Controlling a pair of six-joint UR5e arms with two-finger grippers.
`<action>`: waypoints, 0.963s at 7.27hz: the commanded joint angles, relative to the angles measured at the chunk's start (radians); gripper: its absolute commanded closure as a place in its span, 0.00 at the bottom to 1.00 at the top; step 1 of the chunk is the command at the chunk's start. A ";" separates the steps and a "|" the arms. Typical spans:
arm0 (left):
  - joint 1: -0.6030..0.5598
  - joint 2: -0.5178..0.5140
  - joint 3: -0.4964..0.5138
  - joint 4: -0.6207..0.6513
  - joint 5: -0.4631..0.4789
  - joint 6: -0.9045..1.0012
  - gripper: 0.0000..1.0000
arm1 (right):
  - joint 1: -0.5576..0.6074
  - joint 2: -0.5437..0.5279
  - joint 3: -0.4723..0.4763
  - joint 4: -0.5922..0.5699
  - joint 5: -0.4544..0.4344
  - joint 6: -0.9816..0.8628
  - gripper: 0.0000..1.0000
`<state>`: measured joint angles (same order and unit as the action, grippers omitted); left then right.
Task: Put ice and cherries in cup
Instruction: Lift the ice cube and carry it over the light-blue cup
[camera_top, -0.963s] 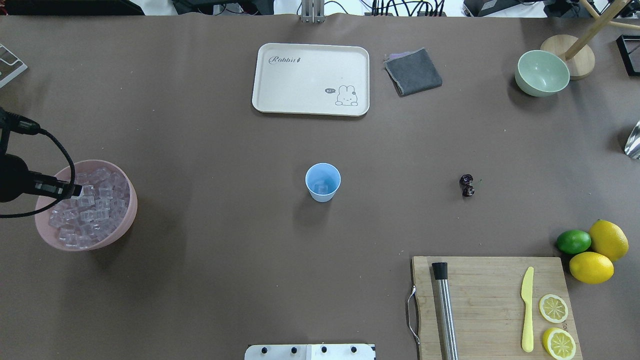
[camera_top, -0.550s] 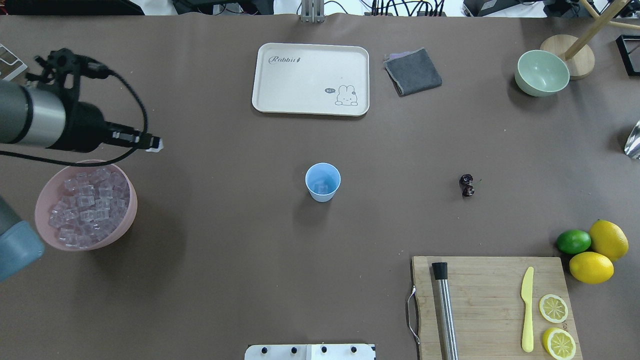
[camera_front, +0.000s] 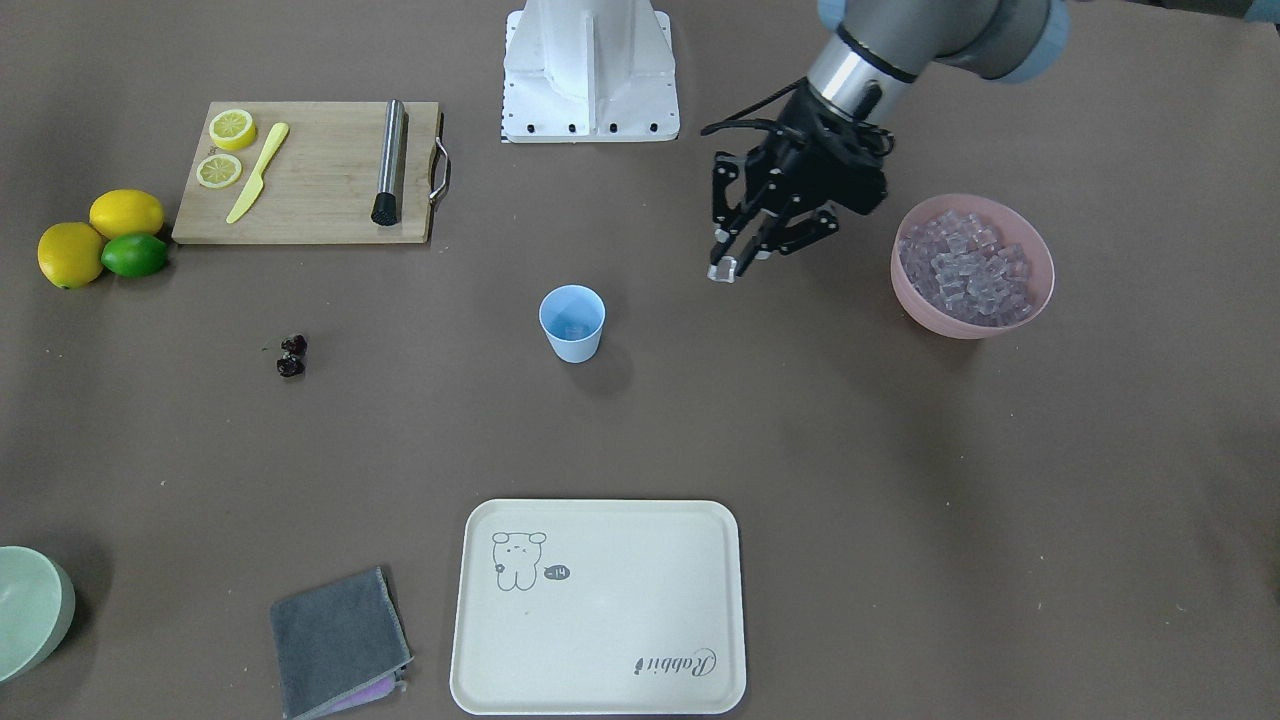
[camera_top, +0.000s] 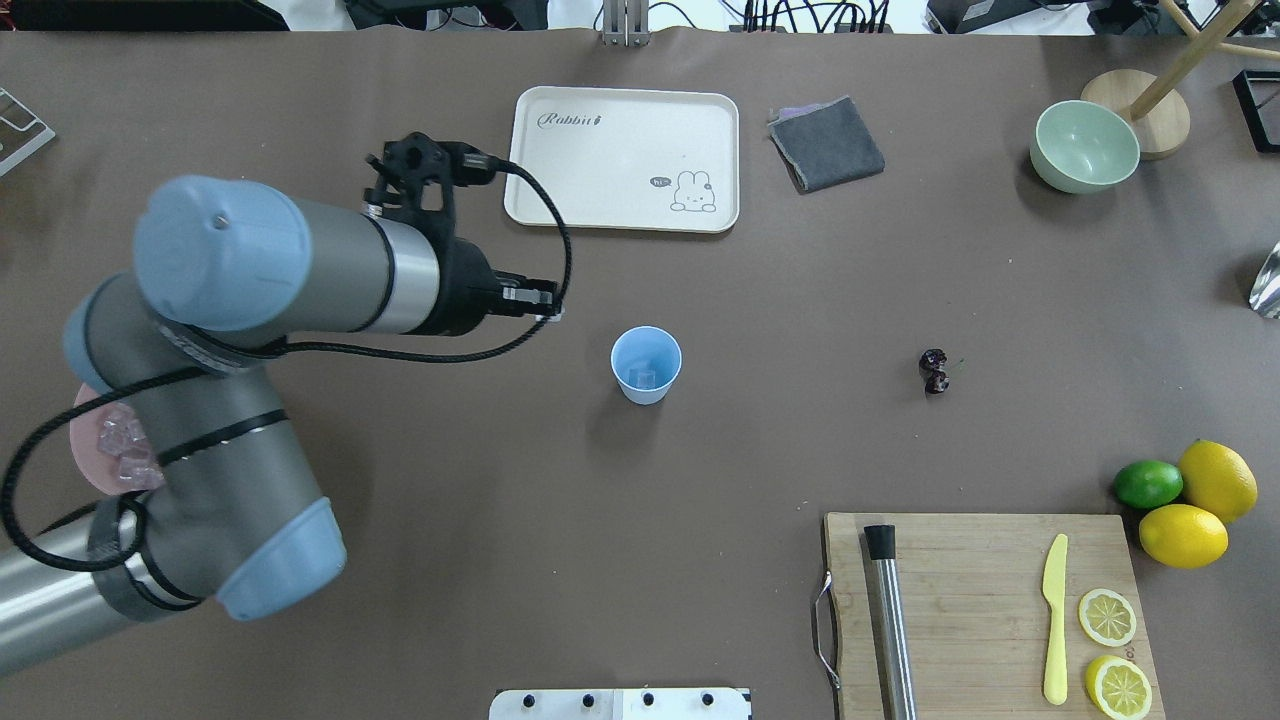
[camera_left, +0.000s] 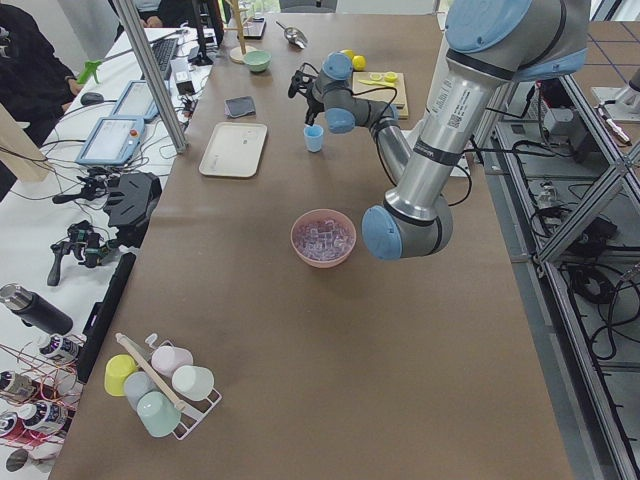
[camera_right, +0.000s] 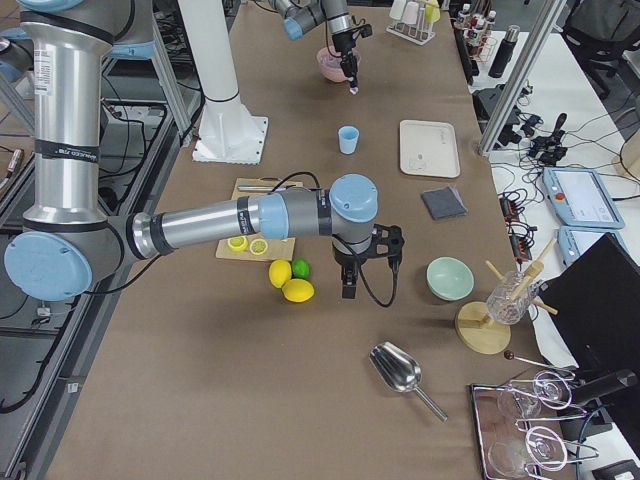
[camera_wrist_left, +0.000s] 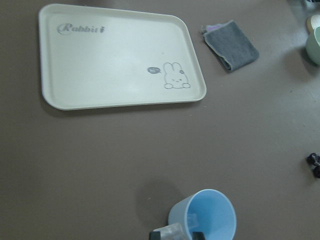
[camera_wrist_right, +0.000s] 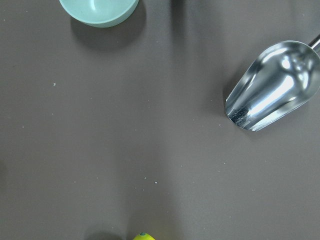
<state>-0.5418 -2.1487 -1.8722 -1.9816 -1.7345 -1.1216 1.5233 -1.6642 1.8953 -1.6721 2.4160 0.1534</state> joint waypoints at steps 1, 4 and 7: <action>0.101 -0.120 0.135 -0.009 0.134 -0.038 1.00 | 0.000 0.000 -0.002 0.000 0.000 0.000 0.00; 0.103 -0.125 0.180 -0.013 0.145 -0.027 1.00 | 0.000 -0.009 -0.001 0.000 0.000 -0.002 0.00; 0.103 -0.137 0.254 -0.066 0.171 -0.030 1.00 | -0.002 -0.006 0.001 0.002 0.000 -0.002 0.00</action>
<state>-0.4387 -2.2816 -1.6503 -2.0195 -1.5687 -1.1507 1.5220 -1.6712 1.8958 -1.6707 2.4160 0.1519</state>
